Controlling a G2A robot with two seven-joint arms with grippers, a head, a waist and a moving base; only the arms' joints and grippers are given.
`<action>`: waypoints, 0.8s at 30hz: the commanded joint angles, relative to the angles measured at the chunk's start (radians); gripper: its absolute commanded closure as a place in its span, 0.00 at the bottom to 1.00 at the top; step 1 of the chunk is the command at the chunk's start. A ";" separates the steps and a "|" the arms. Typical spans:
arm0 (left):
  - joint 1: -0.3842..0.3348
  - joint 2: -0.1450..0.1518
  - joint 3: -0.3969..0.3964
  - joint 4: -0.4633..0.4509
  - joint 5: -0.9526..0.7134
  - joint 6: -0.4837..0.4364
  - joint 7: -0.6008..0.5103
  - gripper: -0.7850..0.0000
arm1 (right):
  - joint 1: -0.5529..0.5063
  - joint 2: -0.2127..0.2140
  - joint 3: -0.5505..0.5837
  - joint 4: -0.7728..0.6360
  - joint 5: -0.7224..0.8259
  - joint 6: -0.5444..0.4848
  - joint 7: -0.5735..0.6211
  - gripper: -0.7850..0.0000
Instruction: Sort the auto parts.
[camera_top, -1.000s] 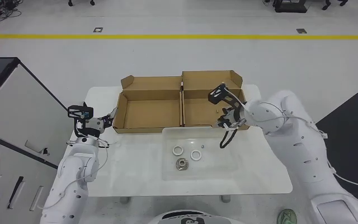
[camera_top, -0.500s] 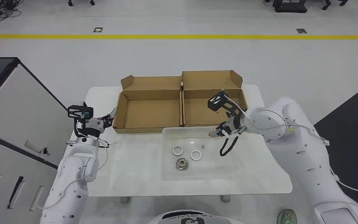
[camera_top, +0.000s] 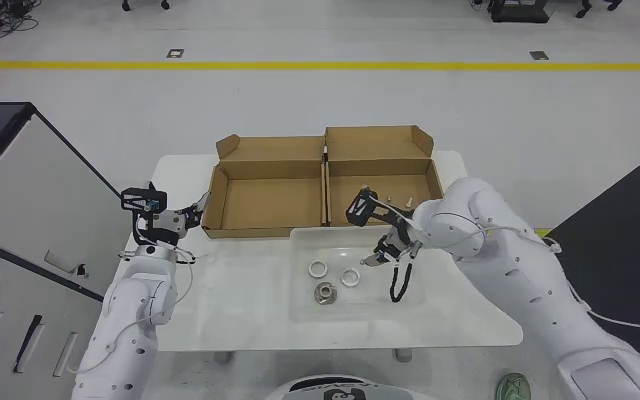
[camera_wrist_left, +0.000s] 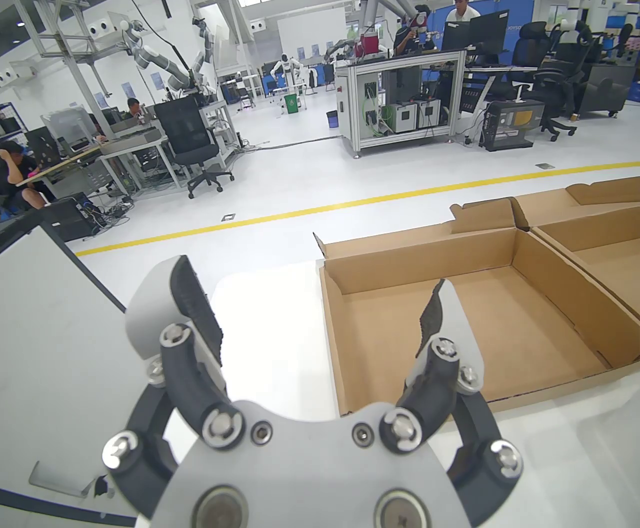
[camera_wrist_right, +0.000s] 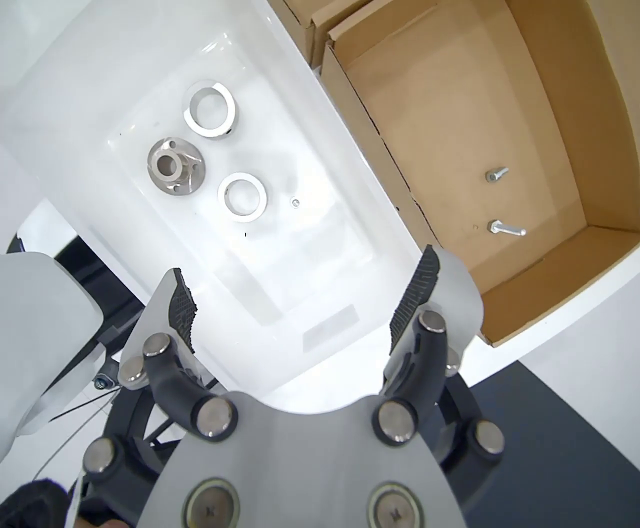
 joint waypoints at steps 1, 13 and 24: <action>0.000 0.000 0.000 0.000 0.000 0.000 0.000 0.00 | 0.036 0.008 -0.044 0.006 0.019 0.000 0.000 0.00; 0.000 0.000 0.000 0.000 0.000 0.000 0.000 0.00 | 0.287 0.041 -0.359 0.123 0.220 0.028 0.000 0.11; 0.000 0.000 0.000 0.000 0.000 0.000 0.000 0.00 | 0.389 0.011 -0.531 0.233 0.297 0.033 0.000 0.48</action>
